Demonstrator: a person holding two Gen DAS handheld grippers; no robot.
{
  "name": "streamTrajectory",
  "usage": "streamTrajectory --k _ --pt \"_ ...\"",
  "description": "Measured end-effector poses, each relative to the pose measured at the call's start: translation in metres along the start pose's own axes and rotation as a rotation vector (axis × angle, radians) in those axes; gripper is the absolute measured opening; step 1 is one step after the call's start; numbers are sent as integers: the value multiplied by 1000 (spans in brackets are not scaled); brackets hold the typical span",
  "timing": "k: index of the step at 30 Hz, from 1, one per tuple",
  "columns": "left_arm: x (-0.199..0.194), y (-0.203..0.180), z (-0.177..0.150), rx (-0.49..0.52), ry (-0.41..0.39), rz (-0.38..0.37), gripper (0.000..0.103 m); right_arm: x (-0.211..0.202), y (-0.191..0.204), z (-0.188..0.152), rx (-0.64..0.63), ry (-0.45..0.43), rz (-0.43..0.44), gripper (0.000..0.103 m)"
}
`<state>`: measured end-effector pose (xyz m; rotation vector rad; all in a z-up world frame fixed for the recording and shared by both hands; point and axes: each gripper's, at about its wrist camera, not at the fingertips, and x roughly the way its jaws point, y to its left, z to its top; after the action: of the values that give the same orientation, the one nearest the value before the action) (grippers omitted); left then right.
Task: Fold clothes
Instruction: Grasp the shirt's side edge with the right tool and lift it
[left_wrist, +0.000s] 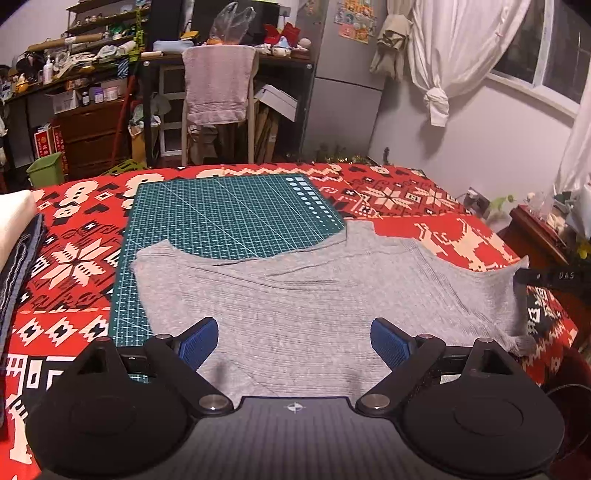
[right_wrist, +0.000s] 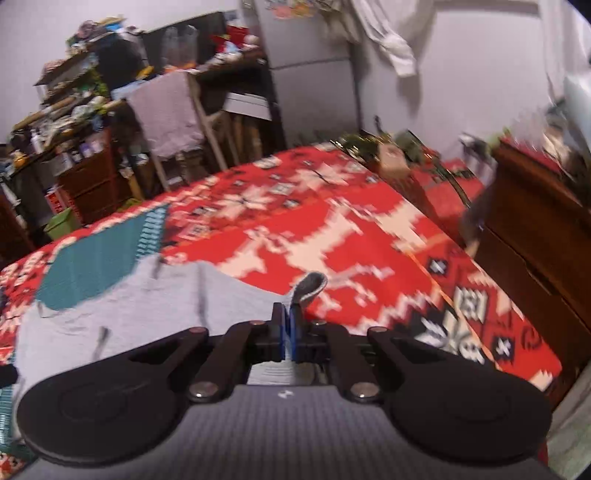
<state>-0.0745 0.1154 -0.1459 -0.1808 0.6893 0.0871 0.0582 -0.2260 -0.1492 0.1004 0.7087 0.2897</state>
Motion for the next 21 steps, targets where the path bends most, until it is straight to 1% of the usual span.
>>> streamTrajectory --k 4,7,10,16,21 --pt "-7 6 -1 -18 -17 1 89 -14 40 13 -93 -34 59 2" --pt "-15 11 -3 -19 -34 6 89 -25 79 20 -159 -56 120 2" --pt "-23 19 -5 -24 -52 13 89 -34 122 20 -221 -68 188 2" --pt "-41 45 -9 -66 -81 40 89 -34 204 4 -311 -46 305 2" --pt "-54 72 -12 -137 -104 79 89 -24 254 -11 -358 -16 370 2"
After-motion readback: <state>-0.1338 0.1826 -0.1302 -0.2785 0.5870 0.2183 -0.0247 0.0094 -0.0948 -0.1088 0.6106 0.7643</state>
